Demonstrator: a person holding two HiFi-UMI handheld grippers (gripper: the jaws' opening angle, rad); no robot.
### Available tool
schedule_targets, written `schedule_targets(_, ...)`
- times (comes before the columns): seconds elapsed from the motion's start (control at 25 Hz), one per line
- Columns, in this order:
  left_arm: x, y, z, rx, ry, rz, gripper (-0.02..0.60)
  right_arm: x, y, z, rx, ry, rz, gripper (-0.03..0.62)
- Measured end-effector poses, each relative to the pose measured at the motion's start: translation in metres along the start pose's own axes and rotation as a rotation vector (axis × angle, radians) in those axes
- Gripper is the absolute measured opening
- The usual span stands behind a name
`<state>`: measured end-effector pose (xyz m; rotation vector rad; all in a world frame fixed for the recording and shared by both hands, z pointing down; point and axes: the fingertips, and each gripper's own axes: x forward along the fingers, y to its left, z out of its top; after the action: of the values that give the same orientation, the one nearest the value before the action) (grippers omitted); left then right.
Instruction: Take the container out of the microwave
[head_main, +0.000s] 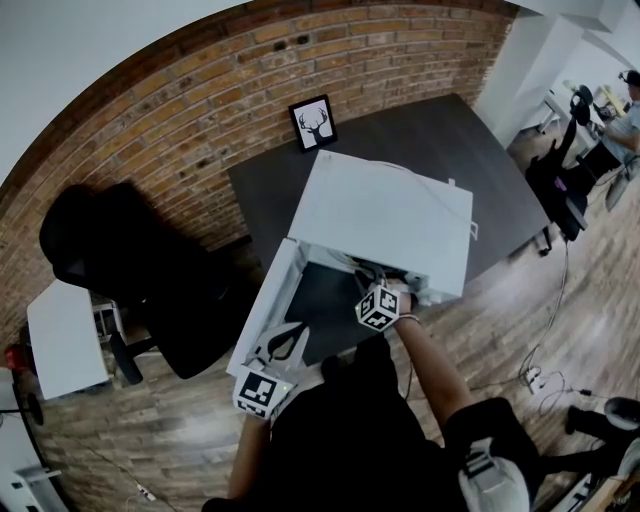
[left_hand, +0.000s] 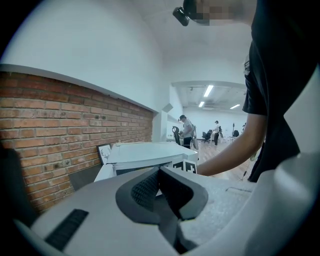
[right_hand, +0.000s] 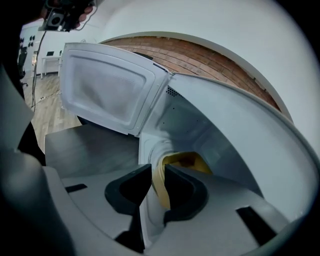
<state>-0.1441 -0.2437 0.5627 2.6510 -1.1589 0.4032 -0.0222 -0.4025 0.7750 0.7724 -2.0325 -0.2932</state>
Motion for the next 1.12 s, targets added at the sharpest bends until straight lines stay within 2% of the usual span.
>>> schedule_targets(0.52, -0.003, 0.006, -0.009, -0.009, 0.014, 0.017, 0.003, 0.027, 0.001, -0.007, -0.029, 0.068, 0.014, 0.106)
schedule_targets(0.96, -0.005, 0.007, -0.01, -0.022, 0.021, 0.02, 0.003, 0.042, 0.001, -0.013, -0.07, 0.123, 0.02, 0.097)
schedule_targets(1.12, -0.006, 0.006, -0.013, -0.026, 0.021, 0.018, 0.003, 0.044, 0.002, -0.014, -0.077, 0.125, 0.02, 0.068)
